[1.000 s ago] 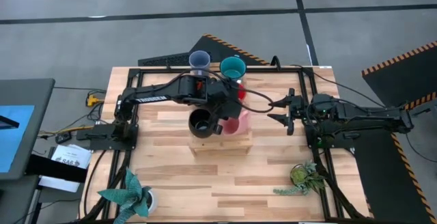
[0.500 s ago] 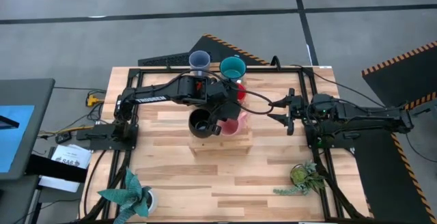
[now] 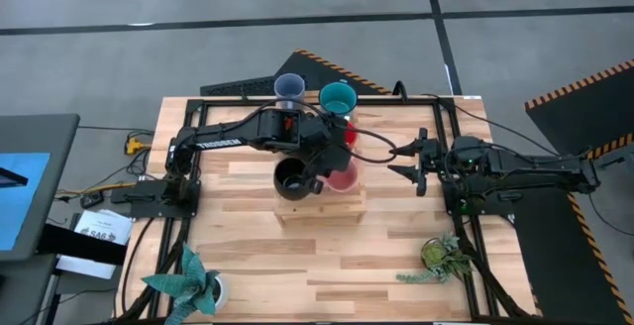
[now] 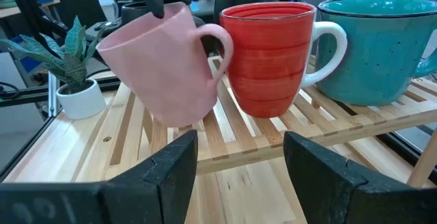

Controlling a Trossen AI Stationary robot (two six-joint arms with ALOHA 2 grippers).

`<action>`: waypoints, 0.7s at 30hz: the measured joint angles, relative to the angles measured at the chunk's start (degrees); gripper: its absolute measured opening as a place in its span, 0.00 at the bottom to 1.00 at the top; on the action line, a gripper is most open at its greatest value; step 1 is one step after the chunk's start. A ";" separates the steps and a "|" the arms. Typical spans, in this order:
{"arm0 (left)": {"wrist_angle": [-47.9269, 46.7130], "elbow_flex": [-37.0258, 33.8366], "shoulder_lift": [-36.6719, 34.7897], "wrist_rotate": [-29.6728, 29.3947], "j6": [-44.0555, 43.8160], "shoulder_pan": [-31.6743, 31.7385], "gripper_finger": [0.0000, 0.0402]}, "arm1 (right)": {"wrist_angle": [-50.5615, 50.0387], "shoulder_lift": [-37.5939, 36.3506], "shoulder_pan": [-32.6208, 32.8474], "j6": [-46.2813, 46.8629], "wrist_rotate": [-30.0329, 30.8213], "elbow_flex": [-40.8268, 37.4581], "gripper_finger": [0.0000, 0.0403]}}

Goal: Place coffee mugs
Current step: Put the pink mug on the shelf aligned with the red mug, then return to Home Position

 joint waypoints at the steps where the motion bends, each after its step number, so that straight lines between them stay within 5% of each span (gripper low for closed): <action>1: 0.49 0.00 0.00 0.00 0.02 0.00 0.30 | -0.02 0.00 0.00 0.00 0.00 0.01 0.61; 21: 1.68 2.86 -1.88 -6.93 1.71 -1.87 0.36 | -0.01 0.00 0.00 0.00 0.00 0.00 0.61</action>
